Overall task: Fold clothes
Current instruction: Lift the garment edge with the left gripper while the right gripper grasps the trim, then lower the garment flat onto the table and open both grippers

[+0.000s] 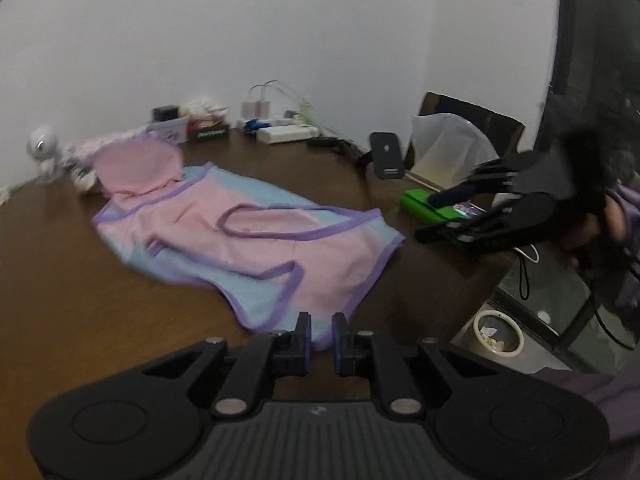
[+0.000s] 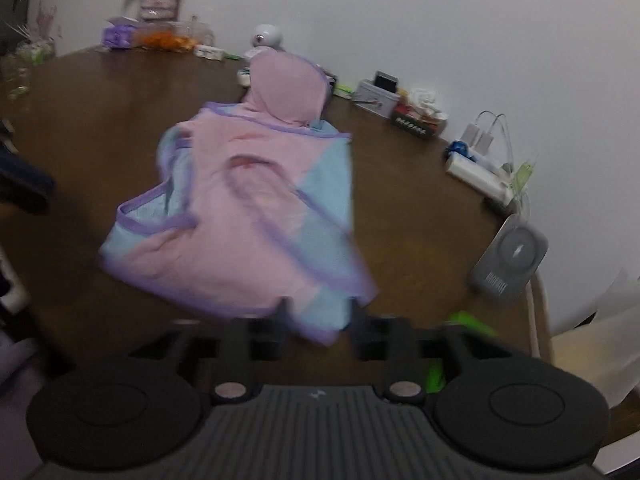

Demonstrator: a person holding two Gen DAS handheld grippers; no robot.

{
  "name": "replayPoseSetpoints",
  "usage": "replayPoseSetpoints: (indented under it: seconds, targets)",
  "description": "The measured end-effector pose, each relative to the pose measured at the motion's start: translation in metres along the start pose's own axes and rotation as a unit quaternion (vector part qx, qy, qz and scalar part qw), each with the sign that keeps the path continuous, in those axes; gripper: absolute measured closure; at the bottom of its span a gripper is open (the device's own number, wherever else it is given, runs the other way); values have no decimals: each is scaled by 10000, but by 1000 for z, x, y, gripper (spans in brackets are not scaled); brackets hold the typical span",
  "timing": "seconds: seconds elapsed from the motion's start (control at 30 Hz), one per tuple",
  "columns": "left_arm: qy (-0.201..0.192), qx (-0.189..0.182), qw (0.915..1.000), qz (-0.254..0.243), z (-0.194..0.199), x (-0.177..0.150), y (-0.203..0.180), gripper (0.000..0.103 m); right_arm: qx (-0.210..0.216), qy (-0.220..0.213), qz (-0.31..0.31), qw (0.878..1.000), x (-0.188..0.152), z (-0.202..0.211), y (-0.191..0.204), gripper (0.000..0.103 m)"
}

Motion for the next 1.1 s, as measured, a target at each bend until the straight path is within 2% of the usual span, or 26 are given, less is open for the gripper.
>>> replayPoseSetpoints:
  seconds: [0.03, 0.1, 0.13, 0.2, 0.23, 0.33, 0.47, 0.57, 0.67, 0.73, 0.77, 0.8, 1.0, 1.1]
  targets:
    - [-114, 34, 9999, 50, 6, 6, 5, 83, 76, -186, -42, 9998, -5, 10, 3, 41]
    - [-356, 293, 9987, 220, 13, 34, 26, 48, 285, -533, -120, 9981, -1, 20, 9, 40]
    - [-415, 542, 9973, 268, 14, 49, 41, 46, 426, -675, -177, 9967, 4, 24, 13, 40]
    - [-363, 1090, 9922, 475, -7, 75, 77, 49, 664, -689, -260, 9951, 24, 7, 26, 42]
    - [-234, 1255, 9896, 666, -19, 90, 102, 50, 767, -655, -298, 9945, 35, -5, 32, 46]
    - [14, 1607, 9802, 1156, -62, 122, 162, 53, 1142, -390, -319, 9922, 54, -43, 55, 67]
    - [452, 1698, 9718, 1572, -111, 151, 222, 53, 1495, -212, -353, 9879, 67, -65, 62, 71]
    - [695, 1760, 9658, 1774, -139, 163, 250, 62, 1593, -83, -454, 9862, 67, -79, 57, 74]
    - [737, 1818, 9623, 1885, -162, 167, 264, 65, 1618, -21, -487, 9856, 63, -77, 52, 74]
    - [731, 1869, 9625, 1828, -171, 165, 264, 75, 1655, -21, -475, 9851, 62, -77, 48, 74]
    - [687, 1877, 9633, 1791, -172, 164, 262, 82, 1676, -41, -453, 9848, 60, -77, 47, 74]
    - [656, 1883, 9637, 1774, -171, 164, 261, 99, 1703, -62, -443, 9844, 60, -77, 45, 74]
    - [529, 2107, 9641, 1528, -154, 138, 241, 103, 1646, -49, -246, 9860, 54, -69, 47, 75]
    - [490, 2134, 9606, 1712, -132, 111, 241, 103, 1660, -27, -35, 9861, 46, -63, 45, 75]
Point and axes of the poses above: each gripper's, at about its wrist camera, not at the fingertips, and z roughly against the way its jaws point, y to its left, x to its top, the point moved 2 cm from there along -z, roughly the way its jaws point, and after that the axes turned 15 degrees about y, right-handed, at the moved point
